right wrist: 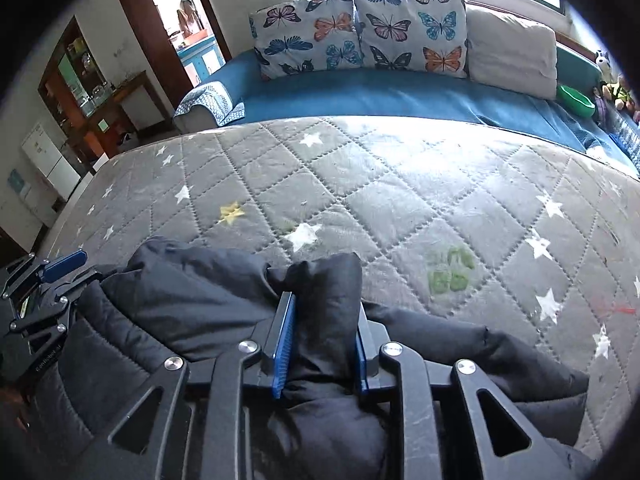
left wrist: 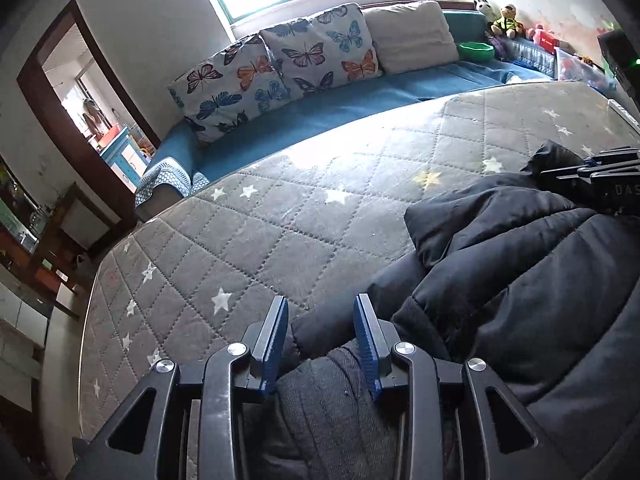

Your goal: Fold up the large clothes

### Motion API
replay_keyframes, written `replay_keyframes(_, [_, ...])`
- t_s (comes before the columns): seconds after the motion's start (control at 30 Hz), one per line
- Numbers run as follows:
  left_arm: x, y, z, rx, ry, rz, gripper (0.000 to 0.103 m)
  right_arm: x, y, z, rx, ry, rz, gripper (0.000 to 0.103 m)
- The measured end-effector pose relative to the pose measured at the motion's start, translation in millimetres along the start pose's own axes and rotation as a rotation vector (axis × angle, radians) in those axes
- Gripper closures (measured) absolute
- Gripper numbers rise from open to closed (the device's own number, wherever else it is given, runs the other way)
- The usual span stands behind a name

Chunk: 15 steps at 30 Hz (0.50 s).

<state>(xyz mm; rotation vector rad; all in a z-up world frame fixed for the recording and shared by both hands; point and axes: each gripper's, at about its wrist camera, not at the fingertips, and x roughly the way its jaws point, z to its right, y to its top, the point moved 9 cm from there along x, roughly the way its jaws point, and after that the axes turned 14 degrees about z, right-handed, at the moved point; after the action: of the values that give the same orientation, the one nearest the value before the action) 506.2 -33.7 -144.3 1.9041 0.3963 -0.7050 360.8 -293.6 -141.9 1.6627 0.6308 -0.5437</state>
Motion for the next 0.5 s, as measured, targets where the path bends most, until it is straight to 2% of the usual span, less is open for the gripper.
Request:
replay_keyframes(0.1, [5, -3, 1, -0.020, -0.012, -0.007, 0.065, 3, 3, 2, 0.013, 0.006, 0.006, 0.075])
replay_keyframes(0.5, [10, -5, -10, -0.116, -0.041, -0.037, 0.051, 1, 10, 1, -0.017, -0.019, 0.005, 0.070])
